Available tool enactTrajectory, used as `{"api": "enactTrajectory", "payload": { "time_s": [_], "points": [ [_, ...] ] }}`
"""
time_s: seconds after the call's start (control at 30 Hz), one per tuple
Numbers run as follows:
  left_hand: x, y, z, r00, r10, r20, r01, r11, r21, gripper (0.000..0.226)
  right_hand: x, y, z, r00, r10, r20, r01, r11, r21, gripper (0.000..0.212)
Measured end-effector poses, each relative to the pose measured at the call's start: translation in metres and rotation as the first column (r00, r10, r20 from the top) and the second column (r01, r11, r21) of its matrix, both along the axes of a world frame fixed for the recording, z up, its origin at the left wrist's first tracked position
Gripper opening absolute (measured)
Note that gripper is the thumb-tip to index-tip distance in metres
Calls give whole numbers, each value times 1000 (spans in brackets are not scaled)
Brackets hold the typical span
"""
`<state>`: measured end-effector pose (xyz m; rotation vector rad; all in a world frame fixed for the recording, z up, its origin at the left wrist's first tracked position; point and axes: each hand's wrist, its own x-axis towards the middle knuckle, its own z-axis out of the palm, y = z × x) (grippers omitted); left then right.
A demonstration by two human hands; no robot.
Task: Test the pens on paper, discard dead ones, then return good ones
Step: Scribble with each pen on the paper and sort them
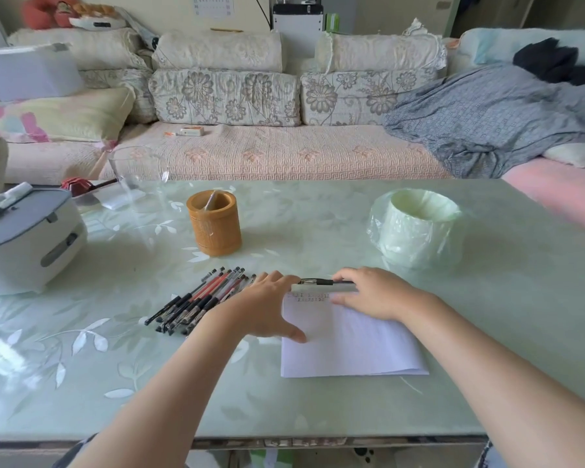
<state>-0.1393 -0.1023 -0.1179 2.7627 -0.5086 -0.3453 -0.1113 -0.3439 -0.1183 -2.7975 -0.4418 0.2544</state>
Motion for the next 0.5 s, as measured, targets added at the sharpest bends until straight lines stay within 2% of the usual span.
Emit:
{"api": "enactTrajectory", "payload": {
  "time_s": [0.1,0.2,0.37,0.5],
  "points": [
    [2,3,5,992,38,120,-31,998,-55,92,7,5,7,993,36,116,-37,999,9,23],
    [6,4,11,949,95,301,-34,979,-202,62,9,12,17,978,52,201,-67,995,71,21],
    [10,-3,13,935,147,323,-75,972,-223,20,7,24,16,963,122,238,-145,986,81,17],
    [10,-11,14,933,145,328,-14,929,-370,15,-2,34,10,965,140,224,-185,962,199,28]
  ]
}}
